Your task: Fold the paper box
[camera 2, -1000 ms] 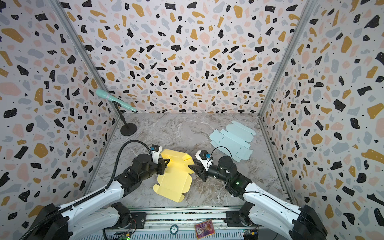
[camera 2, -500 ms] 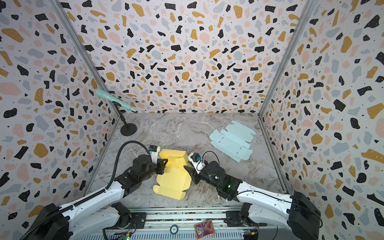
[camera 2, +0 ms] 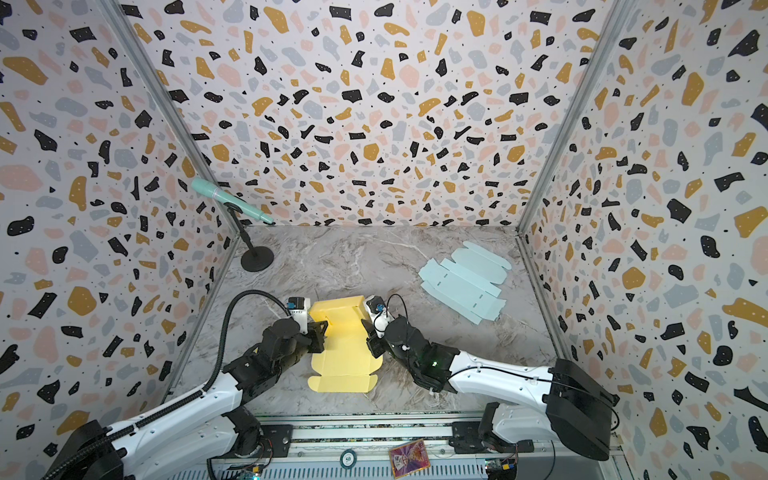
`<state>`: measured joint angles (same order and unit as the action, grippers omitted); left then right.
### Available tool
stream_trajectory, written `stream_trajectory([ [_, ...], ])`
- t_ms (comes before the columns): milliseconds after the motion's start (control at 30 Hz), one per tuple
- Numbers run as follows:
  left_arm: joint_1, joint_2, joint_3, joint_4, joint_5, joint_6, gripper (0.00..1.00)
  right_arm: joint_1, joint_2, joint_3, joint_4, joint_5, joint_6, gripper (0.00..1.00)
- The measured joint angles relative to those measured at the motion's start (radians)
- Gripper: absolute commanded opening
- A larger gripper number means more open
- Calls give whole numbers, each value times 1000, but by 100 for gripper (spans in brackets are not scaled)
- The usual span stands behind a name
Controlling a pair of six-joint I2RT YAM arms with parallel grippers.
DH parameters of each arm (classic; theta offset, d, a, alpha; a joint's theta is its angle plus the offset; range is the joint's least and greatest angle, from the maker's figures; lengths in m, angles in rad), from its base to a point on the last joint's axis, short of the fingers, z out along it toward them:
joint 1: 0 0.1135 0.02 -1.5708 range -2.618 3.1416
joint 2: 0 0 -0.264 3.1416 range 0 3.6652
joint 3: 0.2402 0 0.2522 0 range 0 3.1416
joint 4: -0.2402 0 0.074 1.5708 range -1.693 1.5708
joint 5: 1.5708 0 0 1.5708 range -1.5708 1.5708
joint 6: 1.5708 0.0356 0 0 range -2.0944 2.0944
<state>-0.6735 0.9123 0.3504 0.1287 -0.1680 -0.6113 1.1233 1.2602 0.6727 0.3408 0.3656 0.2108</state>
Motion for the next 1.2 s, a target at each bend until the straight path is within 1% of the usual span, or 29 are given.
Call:
stream_trajectory([
  [233, -36, -5, -19, -6, -58, -40, 0, 50, 91, 69, -58, 165, -19, 29],
  [567, -54, -5, -30, -8, -67, -51, 0, 109, 187, 175, -160, 388, -31, 29],
  [633, -55, -5, -30, -8, -68, -51, 0, 115, 204, 191, -178, 424, -34, 28],
  [800, -56, -2, -31, -8, -69, -52, 0, 133, 261, 240, -232, 527, -40, 22],
  [900, -57, 7, -32, 3, -69, -56, 0, 137, 303, 274, -270, 592, -41, 21],
  [1100, -67, 43, -32, 29, -69, -63, 0, 137, 363, 313, -322, 671, -51, 24],
  [1200, -74, 55, -32, 48, -67, -64, 0, 128, 367, 314, -331, 680, -51, 19],
])
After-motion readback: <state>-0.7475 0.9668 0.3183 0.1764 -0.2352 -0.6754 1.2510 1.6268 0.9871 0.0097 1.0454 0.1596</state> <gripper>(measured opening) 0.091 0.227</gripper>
